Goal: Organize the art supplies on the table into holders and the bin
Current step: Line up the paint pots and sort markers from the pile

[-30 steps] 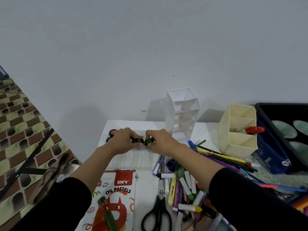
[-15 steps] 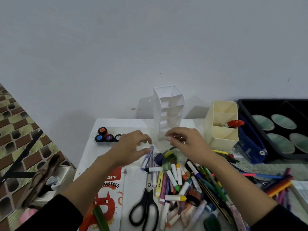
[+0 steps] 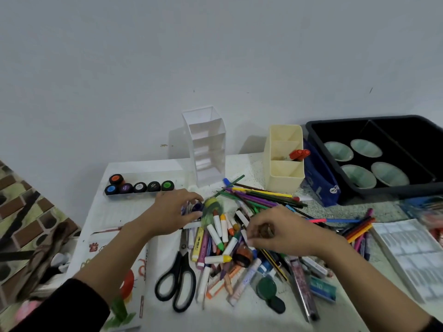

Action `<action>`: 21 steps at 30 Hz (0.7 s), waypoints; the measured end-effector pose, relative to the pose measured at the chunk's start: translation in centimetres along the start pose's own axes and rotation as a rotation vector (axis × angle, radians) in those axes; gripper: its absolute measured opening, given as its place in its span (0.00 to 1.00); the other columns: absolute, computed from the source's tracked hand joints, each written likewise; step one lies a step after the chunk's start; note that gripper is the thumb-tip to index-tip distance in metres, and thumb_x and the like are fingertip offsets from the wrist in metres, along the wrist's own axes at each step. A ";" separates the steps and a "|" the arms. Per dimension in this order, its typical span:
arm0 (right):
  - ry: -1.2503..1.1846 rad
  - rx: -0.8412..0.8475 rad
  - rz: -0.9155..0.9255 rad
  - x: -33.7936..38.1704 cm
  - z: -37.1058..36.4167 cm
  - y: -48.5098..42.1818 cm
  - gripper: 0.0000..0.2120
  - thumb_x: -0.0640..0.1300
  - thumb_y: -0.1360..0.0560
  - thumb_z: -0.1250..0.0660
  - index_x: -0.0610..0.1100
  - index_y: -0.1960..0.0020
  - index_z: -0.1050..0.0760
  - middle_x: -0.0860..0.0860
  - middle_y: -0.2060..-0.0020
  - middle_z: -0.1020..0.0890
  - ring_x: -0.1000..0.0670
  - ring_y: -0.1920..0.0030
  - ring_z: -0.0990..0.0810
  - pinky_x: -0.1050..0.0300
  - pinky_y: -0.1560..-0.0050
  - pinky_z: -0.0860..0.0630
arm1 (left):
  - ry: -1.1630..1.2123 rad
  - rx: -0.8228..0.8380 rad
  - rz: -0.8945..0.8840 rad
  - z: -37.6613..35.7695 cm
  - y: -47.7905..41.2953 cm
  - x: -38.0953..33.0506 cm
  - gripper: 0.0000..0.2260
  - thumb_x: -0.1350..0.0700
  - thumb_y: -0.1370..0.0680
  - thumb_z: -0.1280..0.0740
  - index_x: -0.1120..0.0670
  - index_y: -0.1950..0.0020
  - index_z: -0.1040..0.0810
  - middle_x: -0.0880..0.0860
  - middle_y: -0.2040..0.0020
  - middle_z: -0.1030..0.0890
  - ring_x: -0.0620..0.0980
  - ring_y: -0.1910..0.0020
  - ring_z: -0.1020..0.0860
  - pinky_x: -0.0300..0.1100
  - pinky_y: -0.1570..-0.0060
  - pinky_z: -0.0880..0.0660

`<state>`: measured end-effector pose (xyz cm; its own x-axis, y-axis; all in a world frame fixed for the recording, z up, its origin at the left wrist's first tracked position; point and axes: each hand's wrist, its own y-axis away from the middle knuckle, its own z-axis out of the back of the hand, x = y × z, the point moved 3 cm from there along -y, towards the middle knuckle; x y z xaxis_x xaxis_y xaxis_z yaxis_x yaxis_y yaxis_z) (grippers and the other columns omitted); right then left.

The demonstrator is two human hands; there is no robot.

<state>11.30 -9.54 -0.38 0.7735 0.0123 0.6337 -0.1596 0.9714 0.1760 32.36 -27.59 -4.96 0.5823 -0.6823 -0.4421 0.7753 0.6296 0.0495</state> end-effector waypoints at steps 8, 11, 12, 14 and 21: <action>0.356 0.296 0.110 1.5 -2.1 2.2 0.20 0.64 0.31 0.26 0.52 0.45 0.20 0.59 0.53 0.20 0.56 0.54 0.24 0.54 0.50 0.23 | 0.046 -0.059 0.072 0.0 0.7 -1.0 0.12 0.49 0.22 0.30 0.39 0.41 0.24 0.41 0.50 0.23 0.41 0.50 0.24 0.56 0.39 0.29; 0.443 0.322 0.158 1.5 -2.9 2.5 0.23 0.68 0.32 0.27 0.52 0.48 0.20 0.59 0.58 0.22 0.55 0.57 0.25 0.55 0.53 0.24 | 0.069 -0.095 0.103 0.5 1.2 -1.3 0.11 0.49 0.22 0.30 0.38 0.41 0.25 0.40 0.49 0.25 0.37 0.50 0.24 0.56 0.38 0.30; 0.467 0.313 0.178 1.5 -3.1 2.6 0.23 0.69 0.32 0.28 0.51 0.49 0.20 0.57 0.59 0.22 0.54 0.58 0.24 0.55 0.55 0.25 | 0.073 -0.107 0.110 0.8 1.4 -1.3 0.11 0.49 0.22 0.30 0.37 0.42 0.25 0.40 0.49 0.25 0.35 0.50 0.24 0.56 0.38 0.29; 0.500 0.282 0.208 1.4 -3.4 2.7 0.22 0.68 0.32 0.28 0.51 0.49 0.21 0.55 0.59 0.21 0.53 0.58 0.24 0.56 0.57 0.30 | 0.082 -0.141 0.123 1.3 1.7 -1.5 0.11 0.49 0.22 0.30 0.38 0.42 0.25 0.40 0.49 0.24 0.35 0.50 0.24 0.55 0.39 0.28; 0.469 0.258 0.263 0.5 -3.7 3.1 0.14 0.60 0.27 0.29 0.51 0.49 0.21 0.55 0.59 0.20 0.53 0.59 0.26 0.51 0.47 0.29 | 0.154 -0.217 0.152 2.0 2.9 -3.0 0.13 0.53 0.23 0.28 0.40 0.42 0.24 0.46 0.47 0.24 0.38 0.48 0.23 0.34 0.51 0.28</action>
<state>13.42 -5.71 -2.29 0.8667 0.4053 0.2907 -0.4811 0.8331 0.2728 33.37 -24.43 -1.69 0.6311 -0.5197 -0.5759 0.6019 0.7963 -0.0591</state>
